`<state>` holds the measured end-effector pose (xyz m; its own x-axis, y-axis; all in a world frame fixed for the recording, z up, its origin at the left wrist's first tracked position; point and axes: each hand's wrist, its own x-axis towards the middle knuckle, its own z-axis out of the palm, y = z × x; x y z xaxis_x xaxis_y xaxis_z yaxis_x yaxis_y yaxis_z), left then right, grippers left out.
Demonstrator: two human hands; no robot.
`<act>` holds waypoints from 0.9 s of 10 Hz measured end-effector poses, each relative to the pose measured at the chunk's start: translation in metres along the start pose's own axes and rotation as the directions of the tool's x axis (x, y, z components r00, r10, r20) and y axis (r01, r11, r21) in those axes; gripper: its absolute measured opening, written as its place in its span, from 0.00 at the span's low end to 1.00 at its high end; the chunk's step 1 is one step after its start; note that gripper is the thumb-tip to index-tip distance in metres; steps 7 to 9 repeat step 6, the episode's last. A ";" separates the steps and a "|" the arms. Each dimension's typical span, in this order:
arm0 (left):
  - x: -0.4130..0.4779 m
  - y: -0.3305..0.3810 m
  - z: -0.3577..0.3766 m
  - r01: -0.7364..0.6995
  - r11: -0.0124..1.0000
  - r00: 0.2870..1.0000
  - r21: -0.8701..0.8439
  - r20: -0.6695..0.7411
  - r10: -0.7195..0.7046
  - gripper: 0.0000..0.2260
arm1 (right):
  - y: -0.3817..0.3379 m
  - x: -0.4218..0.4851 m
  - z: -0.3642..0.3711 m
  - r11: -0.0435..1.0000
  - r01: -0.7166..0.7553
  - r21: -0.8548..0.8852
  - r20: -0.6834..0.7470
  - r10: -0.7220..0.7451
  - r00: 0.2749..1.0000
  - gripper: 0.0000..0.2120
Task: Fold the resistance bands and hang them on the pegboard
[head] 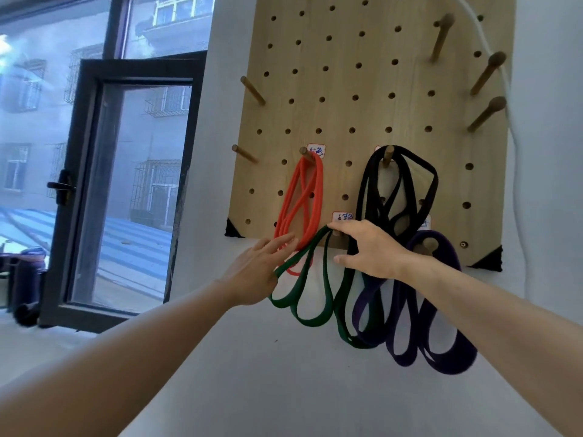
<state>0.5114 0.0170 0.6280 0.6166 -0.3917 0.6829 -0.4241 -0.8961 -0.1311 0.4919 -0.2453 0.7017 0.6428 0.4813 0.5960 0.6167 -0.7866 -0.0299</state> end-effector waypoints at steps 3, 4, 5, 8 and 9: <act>-0.044 0.013 -0.068 -0.100 0.979 0.995 -0.177 -0.020 0.098 0.29 | -0.028 -0.038 -0.024 1.000 0.031 -0.005 0.053 -0.031 0.998 0.31; -0.060 0.028 -0.093 -0.126 0.973 0.992 -0.193 -0.021 0.124 0.26 | -0.042 -0.052 -0.039 0.998 0.057 -0.034 0.060 -0.055 0.997 0.30; -0.077 0.043 -0.114 -0.163 0.964 0.987 -0.212 -0.026 0.161 0.23 | -0.059 -0.072 -0.057 0.988 0.128 -0.090 0.058 -0.123 0.991 0.28; -0.088 0.060 -0.135 -0.187 0.951 0.982 -0.246 -0.064 0.177 0.16 | -0.069 -0.091 -0.073 0.977 0.154 -0.149 0.081 -0.143 0.986 0.25; -0.088 0.060 -0.135 -0.187 0.951 0.982 -0.246 -0.064 0.177 0.16 | -0.069 -0.091 -0.073 0.977 0.154 -0.149 0.081 -0.143 0.986 0.25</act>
